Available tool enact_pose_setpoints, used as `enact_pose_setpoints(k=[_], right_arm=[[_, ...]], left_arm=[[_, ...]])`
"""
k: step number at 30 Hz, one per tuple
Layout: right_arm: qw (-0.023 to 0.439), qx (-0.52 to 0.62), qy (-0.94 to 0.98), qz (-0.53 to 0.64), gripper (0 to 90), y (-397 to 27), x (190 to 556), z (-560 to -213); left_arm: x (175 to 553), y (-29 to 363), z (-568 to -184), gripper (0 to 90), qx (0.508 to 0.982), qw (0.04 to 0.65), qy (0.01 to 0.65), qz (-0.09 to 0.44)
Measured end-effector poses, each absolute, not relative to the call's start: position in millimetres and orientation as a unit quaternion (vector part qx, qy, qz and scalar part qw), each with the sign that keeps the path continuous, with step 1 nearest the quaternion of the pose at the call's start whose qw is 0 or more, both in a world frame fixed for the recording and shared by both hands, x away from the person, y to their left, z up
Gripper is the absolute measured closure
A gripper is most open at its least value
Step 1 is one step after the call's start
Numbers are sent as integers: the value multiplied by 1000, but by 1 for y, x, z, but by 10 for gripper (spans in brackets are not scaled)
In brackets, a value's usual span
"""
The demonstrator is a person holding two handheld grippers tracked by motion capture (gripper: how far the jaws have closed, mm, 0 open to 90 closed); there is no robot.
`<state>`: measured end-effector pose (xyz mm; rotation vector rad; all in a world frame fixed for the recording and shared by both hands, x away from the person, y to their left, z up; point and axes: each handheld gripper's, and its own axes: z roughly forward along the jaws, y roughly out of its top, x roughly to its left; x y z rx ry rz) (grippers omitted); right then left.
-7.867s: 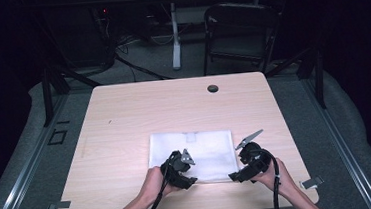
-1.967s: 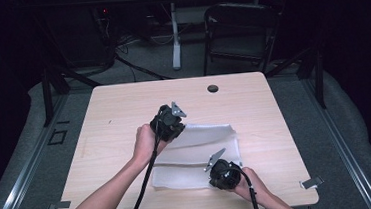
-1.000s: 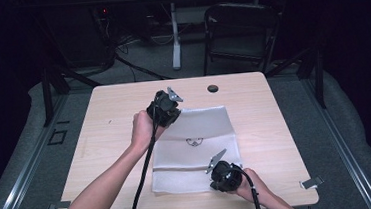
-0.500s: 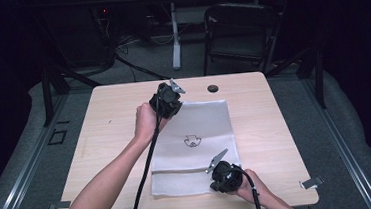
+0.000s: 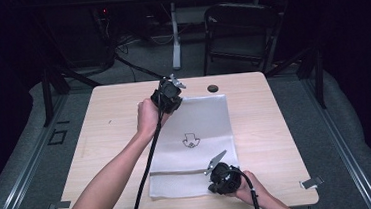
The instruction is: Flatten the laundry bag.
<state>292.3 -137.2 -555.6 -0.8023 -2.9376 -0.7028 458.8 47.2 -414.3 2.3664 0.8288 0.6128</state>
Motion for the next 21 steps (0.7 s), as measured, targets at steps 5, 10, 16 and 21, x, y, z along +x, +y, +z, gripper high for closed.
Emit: enact_pose_setpoints(k=[5, 10, 16, 21], right_arm=[[11, -253, -941, -225, 900, -135, 291, -556], [6, -249, -943, -220, 900, -135, 291, -555], [11, -253, -941, -225, 900, -134, 290, -556], [13, -256, -939, -228, 900, -134, 290, -556]], left_arm=[[465, 47, -416, 879, 879, 273, 314, 231], [471, 46, -420, 879, 877, 273, 322, 231], [479, 44, -428, 878, 874, 273, 330, 231], [486, 40, -435, 878, 871, 270, 335, 237]])
